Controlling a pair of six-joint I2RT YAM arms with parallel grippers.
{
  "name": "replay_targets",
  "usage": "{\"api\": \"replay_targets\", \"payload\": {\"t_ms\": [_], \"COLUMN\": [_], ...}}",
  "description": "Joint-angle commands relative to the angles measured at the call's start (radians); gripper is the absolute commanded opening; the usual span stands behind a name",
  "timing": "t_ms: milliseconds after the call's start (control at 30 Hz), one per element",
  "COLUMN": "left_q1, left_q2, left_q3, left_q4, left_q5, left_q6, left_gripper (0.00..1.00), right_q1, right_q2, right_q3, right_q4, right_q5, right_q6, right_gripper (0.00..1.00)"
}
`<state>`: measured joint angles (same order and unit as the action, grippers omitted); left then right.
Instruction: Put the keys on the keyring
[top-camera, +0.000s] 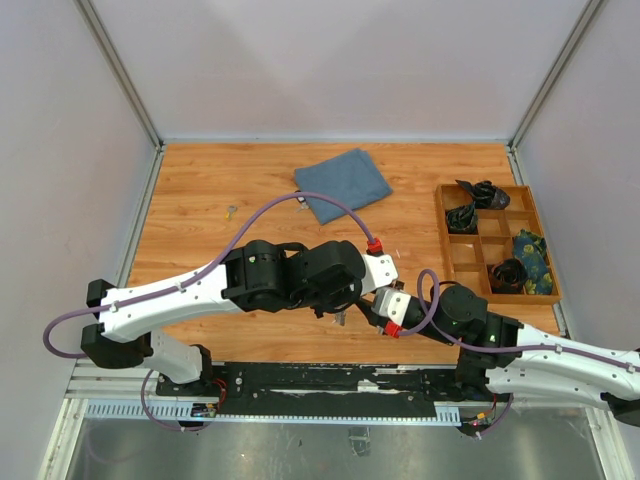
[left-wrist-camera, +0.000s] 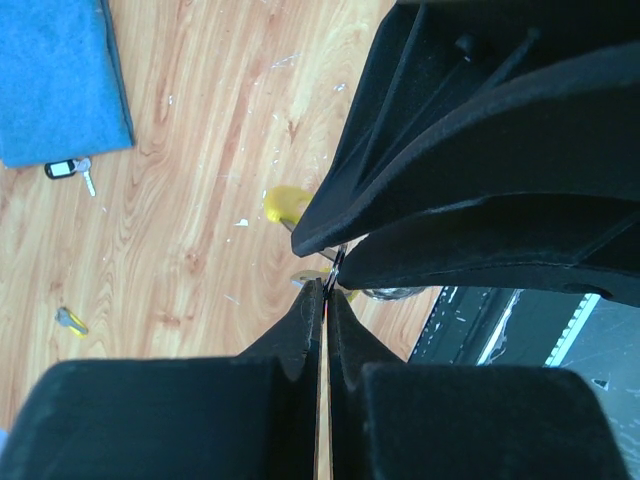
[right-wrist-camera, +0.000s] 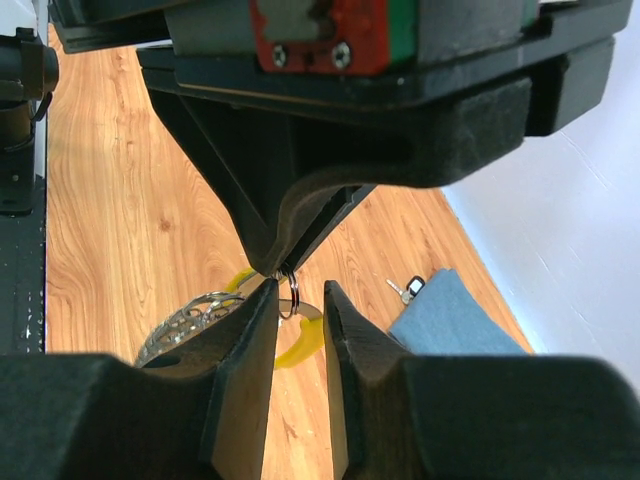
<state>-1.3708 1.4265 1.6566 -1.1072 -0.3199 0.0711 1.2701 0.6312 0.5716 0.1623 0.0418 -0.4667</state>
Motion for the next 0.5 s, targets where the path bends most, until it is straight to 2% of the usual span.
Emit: {"api": "replay_targets", "payload": {"t_ms": [0,233,400,467], "left_q1": [-0.002,-0.002,-0.002,-0.002], "left_q2": [-0.031,-0.029,-0.032,-0.035], "left_q3": [0.006,0.009,0.009,0.008], "left_q4": [0.038,0.043,0.045,0.046], "left_q5": [0.023,0.031,0.033,0.033], "left_q6": [0.015,0.021,0.021,0.021], "left_gripper": [0.01,0.01,0.01,0.01], "right_q1": [0.015,0.015,0.015,0.015], "right_q2": [0.007,0.018,0.025,0.023], "right_q3": [-0.006,0.001,0.010,0.015], "right_q4": [0.040,0.035,0.006,-0.012], "right_q5": [-0.003,-0.006,0.013,0.018], "right_q6": [0.032,0.032,0.026,0.022], "right_gripper": [0.25,0.20,0.03,0.01]}}
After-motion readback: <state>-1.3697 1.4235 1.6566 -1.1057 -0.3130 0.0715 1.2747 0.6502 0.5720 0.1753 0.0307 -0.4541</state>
